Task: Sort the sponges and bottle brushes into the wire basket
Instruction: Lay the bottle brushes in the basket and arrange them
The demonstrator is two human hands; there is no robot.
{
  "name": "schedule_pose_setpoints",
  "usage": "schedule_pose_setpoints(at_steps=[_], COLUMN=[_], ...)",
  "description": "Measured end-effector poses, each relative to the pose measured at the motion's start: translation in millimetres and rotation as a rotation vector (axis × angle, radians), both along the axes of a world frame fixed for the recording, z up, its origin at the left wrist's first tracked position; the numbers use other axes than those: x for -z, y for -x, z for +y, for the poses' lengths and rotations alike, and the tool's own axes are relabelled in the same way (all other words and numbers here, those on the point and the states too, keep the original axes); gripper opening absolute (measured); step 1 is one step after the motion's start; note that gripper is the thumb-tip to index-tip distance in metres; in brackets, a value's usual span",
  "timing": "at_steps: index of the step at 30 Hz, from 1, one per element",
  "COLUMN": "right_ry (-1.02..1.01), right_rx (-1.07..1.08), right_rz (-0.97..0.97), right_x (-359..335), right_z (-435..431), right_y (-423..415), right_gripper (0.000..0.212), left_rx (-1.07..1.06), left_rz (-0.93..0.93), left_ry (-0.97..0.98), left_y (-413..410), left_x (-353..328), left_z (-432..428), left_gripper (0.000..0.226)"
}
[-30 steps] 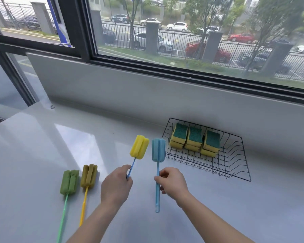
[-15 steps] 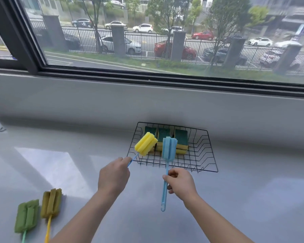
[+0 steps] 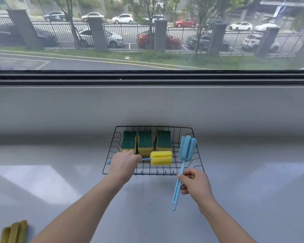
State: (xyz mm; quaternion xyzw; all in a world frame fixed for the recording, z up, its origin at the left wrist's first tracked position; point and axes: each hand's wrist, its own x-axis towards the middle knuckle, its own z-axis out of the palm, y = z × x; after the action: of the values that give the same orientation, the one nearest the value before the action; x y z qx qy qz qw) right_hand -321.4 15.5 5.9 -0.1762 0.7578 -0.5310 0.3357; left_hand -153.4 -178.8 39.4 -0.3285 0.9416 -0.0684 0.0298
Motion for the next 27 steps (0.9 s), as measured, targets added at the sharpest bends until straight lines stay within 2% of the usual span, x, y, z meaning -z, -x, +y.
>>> schedule_pose_setpoints(at_steps=[13, 18, 21, 27], right_ry=[0.019, 0.010, 0.007, 0.017], right_rx=[0.008, 0.021, 0.027, 0.034], right_rz=[-0.034, -0.043, -0.055, -0.058], right_x=[12.2, 17.5, 20.4, 18.4], right_z=[-10.8, -13.3, -14.2, -16.4], right_y=[27.1, 29.3, 27.6, 18.6], right_gripper=[0.010, 0.008, 0.007, 0.006], left_rx=[-0.010, -0.009, -0.033, -0.019], left_rz=[-0.066, -0.108, -0.065, -0.012], left_ry=[-0.114, -0.135, -0.156, -0.140], left_y=[47.5, 56.6, 56.1, 44.4], left_x=[47.9, 57.0, 62.1, 57.2], left_z=[-22.9, -24.5, -26.8, -28.6], left_gripper=[0.038, 0.032, 0.036, 0.023])
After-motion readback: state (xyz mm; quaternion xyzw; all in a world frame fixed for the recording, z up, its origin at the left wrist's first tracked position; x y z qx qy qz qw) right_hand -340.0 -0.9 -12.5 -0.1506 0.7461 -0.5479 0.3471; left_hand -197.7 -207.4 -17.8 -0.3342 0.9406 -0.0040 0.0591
